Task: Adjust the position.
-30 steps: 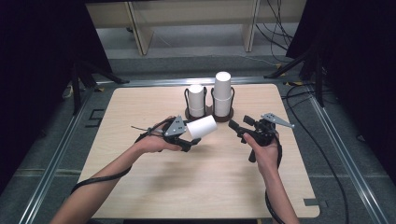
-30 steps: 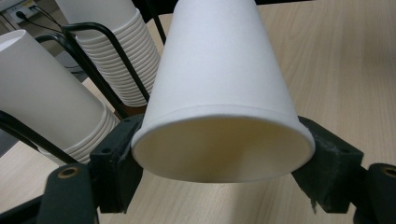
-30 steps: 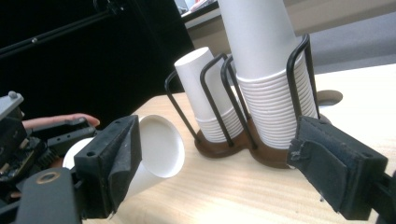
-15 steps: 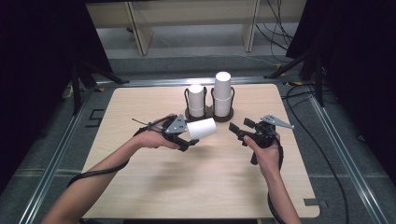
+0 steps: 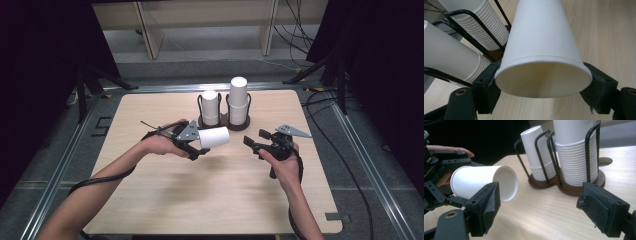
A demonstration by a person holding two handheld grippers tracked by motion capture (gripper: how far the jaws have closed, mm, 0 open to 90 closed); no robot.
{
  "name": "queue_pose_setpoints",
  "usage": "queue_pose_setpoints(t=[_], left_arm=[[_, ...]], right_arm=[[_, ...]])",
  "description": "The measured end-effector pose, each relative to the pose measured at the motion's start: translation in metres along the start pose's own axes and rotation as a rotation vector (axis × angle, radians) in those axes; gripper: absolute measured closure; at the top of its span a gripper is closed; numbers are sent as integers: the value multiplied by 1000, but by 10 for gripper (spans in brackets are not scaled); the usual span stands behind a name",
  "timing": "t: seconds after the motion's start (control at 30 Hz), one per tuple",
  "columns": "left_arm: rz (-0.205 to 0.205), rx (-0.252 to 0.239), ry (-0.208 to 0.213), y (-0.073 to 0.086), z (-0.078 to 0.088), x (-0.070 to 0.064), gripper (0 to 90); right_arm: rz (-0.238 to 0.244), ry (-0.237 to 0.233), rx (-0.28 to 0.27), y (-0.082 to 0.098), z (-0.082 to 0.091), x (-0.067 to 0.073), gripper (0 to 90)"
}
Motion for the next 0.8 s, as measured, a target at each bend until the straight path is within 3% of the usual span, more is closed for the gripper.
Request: queue_pose_setpoints(t=[0.2,0.23,0.37,0.53,0.6,0.63,0.7,0.77,0.8], left_arm=[[-23,27,19,3,1,0,244],[-26,37,29,3,1,0,244],[-31,40,16,5,1,0,245],[-44,55,36,5,1,0,246],[-49,59,37,5,1,-1,247],[-63,65,43,5,1,-1,248],[-66,73,49,4,2,-1,248],[-70,83,49,4,3,-1,248],[-70,83,49,4,3,-1,248]], right_arm=[[-14,-22,10,3,0,3,185],[10,-16,14,5,-1,1,188],[16,-25,36,8,0,3,191],[43,-19,53,11,-3,3,194],[14,-32,71,12,-3,6,198],[50,-21,75,12,-3,4,210],[67,-14,81,12,-4,4,212],[29,-26,99,14,-4,8,212],[72,-16,96,13,-5,5,213]])
Point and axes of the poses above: each handheld gripper's, and its own axes: z roughly backward along the jaws, y roughly out of its underside, x roughly to its left, the point moved 4 cm from there along -z, roughly forward along the jaws, and after that the axes turned 6 degrees about x, right-handed, at the moved point
